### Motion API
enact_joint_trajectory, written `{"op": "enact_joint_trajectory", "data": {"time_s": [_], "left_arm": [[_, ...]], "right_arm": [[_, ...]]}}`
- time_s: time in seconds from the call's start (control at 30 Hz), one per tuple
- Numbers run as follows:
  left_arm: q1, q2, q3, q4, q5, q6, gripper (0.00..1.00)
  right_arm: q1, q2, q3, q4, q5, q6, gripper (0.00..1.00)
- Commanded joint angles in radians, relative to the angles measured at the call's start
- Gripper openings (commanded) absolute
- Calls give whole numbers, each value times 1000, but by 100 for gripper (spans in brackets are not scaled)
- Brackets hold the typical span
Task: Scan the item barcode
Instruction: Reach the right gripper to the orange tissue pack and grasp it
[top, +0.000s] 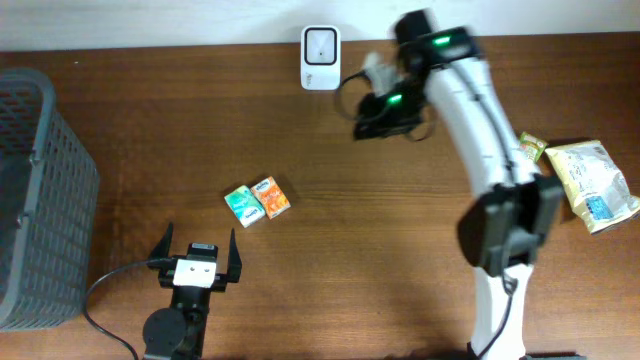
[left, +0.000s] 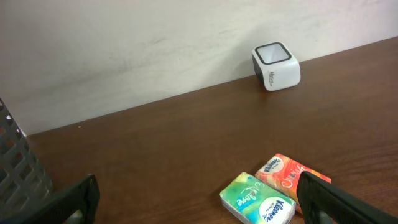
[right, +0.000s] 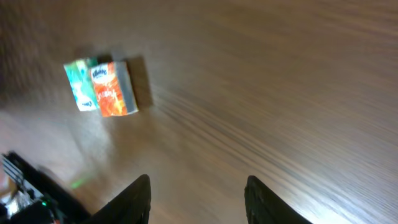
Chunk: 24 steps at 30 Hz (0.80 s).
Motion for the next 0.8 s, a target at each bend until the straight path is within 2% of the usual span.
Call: {"op": "enact_joint_trajectory", "data": {"time_s": [0.0, 0.17, 0.77], "left_arm": [[2, -4, -6, 2, -7, 12, 99], [2, -4, -6, 2, -7, 12, 99], [2, -4, -6, 2, -7, 12, 99]], "right_arm": [[110, 108, 0, 49, -20, 4, 48], [201, 185, 0, 135, -19, 4, 48], [193, 189, 0, 153, -19, 11, 47]]}}
